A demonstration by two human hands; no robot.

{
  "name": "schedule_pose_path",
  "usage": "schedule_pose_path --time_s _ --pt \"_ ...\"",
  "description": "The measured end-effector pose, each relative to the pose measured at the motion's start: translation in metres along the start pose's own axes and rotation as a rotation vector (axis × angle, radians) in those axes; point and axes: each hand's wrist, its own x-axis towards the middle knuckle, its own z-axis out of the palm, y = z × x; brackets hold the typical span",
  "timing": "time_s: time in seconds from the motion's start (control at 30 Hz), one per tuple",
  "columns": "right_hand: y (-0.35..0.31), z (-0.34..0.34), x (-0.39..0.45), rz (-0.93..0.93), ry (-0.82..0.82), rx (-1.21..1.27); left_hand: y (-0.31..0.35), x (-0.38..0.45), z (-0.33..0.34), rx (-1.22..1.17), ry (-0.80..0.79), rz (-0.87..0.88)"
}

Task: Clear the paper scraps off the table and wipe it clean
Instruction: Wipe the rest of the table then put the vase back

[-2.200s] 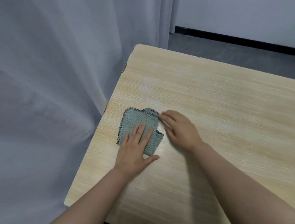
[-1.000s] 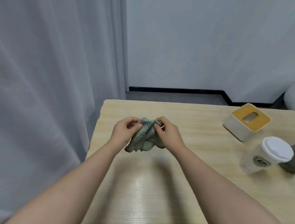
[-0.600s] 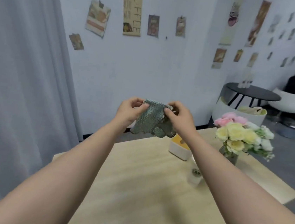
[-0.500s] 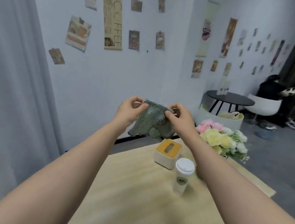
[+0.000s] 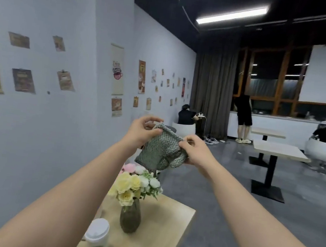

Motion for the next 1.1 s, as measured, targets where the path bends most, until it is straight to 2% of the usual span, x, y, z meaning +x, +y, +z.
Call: schedule_pose_path --time_s 0.33,0.5,0.7,1.1 --pt "0.009 -0.198 0.001 -0.092 0.379 -0.151 0.032 0.081 0.175 -0.058 -0.223 0.130" --pt "0.030 -0.261 0.007 -0.013 0.502 -0.179 0.046 0.107 0.247 -0.151 -0.306 0.176" --pt "0.058 -0.300 0.014 0.059 0.597 -0.186 0.044 0.140 0.304 -0.178 -0.364 0.217" --pt "0.087 -0.342 0.022 0.042 0.871 -0.241 0.004 0.181 0.384 -0.348 -0.583 0.114"
